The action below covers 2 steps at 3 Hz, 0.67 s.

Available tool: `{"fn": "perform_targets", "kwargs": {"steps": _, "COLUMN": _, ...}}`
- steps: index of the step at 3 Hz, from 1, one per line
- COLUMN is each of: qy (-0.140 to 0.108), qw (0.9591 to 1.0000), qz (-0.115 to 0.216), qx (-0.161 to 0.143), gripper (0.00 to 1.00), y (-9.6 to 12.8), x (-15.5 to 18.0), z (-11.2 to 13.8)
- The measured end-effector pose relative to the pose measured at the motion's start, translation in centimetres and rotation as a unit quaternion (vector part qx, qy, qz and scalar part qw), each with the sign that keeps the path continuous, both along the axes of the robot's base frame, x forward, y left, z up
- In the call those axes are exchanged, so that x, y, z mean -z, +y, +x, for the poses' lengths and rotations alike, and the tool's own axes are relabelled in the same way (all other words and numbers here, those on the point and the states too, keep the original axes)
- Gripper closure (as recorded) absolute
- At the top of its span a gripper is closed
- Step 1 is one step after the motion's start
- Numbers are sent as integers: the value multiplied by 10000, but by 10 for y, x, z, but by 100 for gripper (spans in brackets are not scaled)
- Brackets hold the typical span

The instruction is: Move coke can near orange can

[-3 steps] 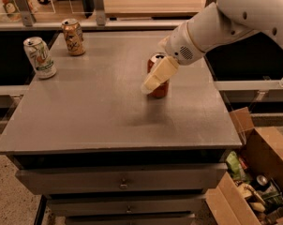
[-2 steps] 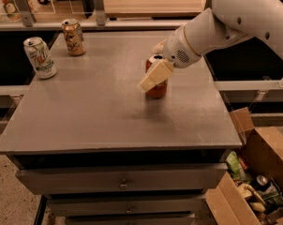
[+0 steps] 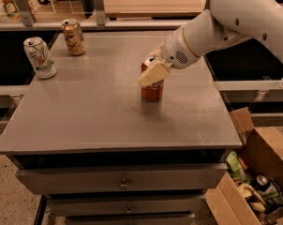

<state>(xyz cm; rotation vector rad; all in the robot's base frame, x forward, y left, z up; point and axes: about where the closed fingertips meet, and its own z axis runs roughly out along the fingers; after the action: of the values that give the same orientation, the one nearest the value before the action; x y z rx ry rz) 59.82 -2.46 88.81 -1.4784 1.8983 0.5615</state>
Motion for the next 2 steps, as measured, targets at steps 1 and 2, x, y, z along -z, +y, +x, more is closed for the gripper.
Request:
{"fn": "perform_targets", "kwargs": {"steps": 1, "qy": -167, "qw": 9997, "qz": 197, "qx": -46, "gripper": 88, "y": -5, "x": -20, "z": 4}}
{"fn": "perform_targets", "kwargs": {"steps": 2, "qy": -444, "qw": 9984, "qz": 343, "qx": -16, "gripper": 100, "y": -20, "x": -53, "z": 18}}
